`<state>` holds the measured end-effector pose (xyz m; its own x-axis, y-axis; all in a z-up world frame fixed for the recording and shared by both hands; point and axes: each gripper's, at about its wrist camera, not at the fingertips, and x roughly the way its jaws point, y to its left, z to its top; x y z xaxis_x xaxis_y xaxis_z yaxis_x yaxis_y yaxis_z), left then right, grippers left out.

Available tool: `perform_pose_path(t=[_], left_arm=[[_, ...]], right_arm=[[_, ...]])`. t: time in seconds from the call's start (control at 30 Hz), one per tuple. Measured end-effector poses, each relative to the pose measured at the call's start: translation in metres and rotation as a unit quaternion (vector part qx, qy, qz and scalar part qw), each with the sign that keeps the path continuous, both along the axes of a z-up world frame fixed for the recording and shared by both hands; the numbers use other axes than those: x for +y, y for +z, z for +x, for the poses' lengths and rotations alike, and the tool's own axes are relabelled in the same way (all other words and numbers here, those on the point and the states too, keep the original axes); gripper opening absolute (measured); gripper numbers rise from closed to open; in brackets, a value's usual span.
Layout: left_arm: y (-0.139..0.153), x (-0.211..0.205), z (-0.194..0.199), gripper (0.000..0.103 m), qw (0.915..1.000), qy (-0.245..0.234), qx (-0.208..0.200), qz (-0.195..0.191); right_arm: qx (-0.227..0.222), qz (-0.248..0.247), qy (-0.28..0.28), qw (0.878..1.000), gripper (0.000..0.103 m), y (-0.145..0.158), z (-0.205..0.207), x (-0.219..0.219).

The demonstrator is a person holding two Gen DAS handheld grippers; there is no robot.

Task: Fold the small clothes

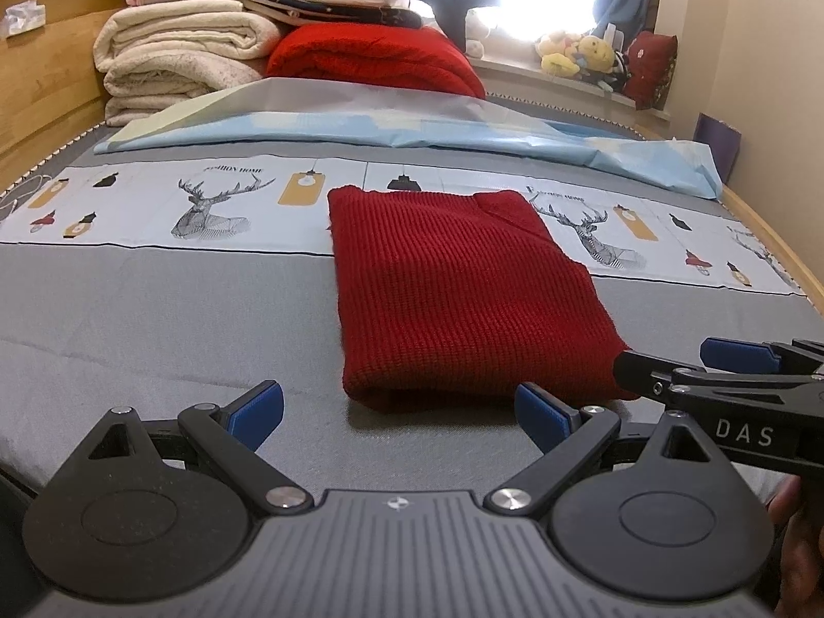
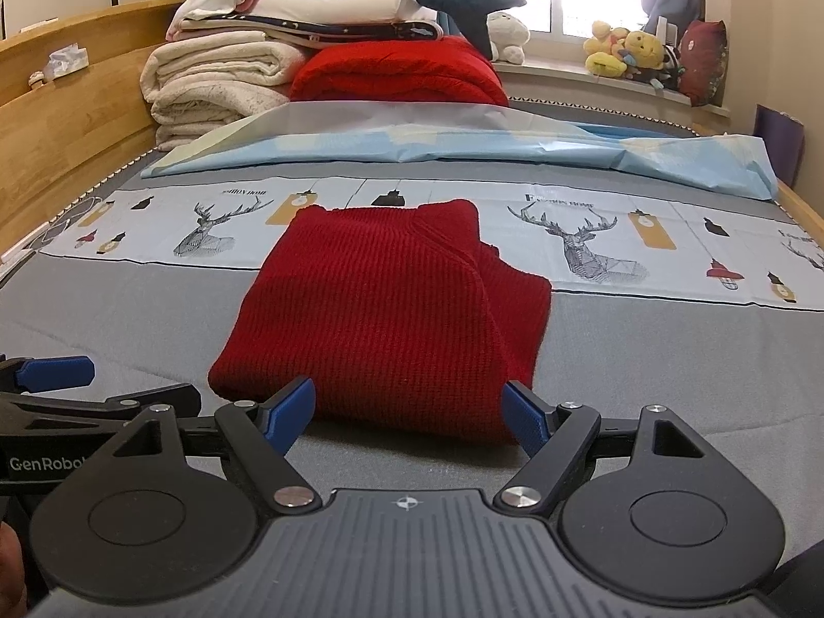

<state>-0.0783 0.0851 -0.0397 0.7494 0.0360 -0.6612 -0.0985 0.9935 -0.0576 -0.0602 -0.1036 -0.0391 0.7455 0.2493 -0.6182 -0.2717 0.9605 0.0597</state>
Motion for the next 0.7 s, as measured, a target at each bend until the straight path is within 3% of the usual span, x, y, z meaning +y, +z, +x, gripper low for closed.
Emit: perform_pose_path(t=[0.7], left_arm=[[-0.004,-0.0001,0.0004,0.098,1.0,0.006,0.003,-0.004]], right_arm=[[0.002,-0.004,0.0,1.0,0.08,-0.0017,0.0024,0.0022]])
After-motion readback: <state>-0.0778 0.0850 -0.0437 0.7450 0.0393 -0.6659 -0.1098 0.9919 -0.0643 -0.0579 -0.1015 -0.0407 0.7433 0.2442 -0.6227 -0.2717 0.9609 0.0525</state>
